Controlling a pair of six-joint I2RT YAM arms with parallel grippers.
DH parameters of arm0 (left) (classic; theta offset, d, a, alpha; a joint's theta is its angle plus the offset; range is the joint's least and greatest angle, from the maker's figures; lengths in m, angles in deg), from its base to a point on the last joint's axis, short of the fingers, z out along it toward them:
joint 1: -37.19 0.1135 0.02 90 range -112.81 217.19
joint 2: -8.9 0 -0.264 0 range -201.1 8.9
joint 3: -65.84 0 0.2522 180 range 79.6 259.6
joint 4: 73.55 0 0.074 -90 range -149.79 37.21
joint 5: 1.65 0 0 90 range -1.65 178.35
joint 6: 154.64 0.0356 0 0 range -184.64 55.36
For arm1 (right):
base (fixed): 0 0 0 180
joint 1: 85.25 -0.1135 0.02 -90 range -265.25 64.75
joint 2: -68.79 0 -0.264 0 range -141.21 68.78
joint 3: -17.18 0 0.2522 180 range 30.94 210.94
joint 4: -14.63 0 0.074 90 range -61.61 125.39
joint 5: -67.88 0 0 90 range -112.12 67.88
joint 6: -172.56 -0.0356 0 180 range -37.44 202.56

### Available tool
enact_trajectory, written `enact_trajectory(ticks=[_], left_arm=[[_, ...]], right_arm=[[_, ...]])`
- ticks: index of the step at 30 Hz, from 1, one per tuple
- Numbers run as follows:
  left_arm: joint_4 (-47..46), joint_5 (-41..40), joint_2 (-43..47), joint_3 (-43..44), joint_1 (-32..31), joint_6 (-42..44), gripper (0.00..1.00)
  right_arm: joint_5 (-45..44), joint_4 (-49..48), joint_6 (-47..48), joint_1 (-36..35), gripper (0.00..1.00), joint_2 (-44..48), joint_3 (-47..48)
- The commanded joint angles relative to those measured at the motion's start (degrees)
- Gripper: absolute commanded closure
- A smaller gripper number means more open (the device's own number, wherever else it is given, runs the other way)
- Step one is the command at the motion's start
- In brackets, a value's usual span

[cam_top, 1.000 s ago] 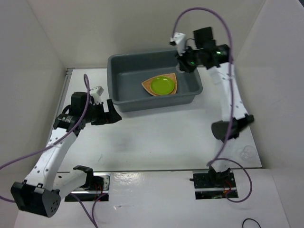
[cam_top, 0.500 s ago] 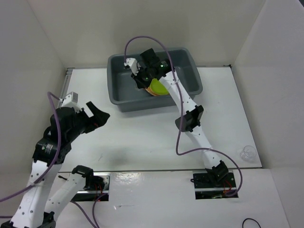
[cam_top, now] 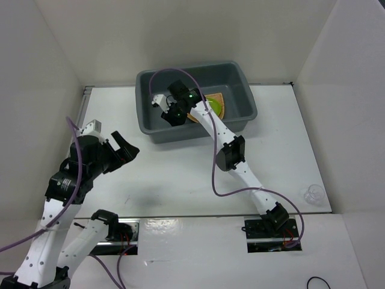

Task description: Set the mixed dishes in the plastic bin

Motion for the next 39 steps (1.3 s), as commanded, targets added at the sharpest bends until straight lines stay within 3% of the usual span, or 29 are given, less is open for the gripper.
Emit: enact_trajectory(ticks=[1,6,7,11,16,18,21,24,28,31,32,33,39], left_arm=[[-3.5,0.6,-3.0,0.2,-0.1,1.6,0.00],[-8.4,1.2,-9.2,0.2,0.4,5.4,0.00],[-10.9,2.3,-12.0,0.2,0.4,6.2,0.00],[-16.7,7.3,-21.9,2.3,0.4,8.7,0.00],[-25.0,13.6,-36.3,5.5,1.0,10.7,0.00],[-28.5,16.0,-40.1,7.0,1.5,11.3,0.00],[-29.5,17.4,-49.6,10.8,2.2,11.9,0.00],[-30.1,18.0,-55.8,15.3,2.2,12.4,0.00],[-28.7,18.5,-60.7,19.5,3.5,12.9,0.00],[-28.7,19.0,-62.0,20.9,5.3,12.9,0.00],[-28.7,19.6,-62.7,21.7,6.0,12.9,0.00],[-28.7,19.6,-62.7,21.7,6.5,13.5,0.00],[-27.6,20.2,-61.7,22.9,7.1,14.0,0.00]], right_arm=[[0.0,-2.1,-1.9,0.2,0.55,3.4,2.2],[-2.5,-5.0,-8.5,0.2,0.05,14.4,2.2],[-3.6,-5.8,-9.3,0.2,0.02,16.3,2.2],[-10.7,-5.8,-12.4,0.8,0.02,25.1,2.2],[-18.8,1.4,-17.8,5.0,0.02,35.9,-0.5],[-18.8,1.4,-17.9,7.0,0.03,41.9,-15.0],[-23.4,1.4,-17.9,9.2,0.22,54.1,-35.2],[-27.7,1.4,-19.8,10.2,0.27,65.9,-55.1],[-33.1,0.1,-21.0,12.1,0.06,81.0,-78.5],[-32.0,0.0,-20.2,25.1,0.06,86.5,-93.8],[-28.9,0.9,-18.4,33.3,0.06,87.4,-95.7],[-27.7,0.9,-17.5,36.7,0.06,87.4,-97.5],[-27.1,-0.6,-15.0,49.3,0.02,92.7,-113.8]])
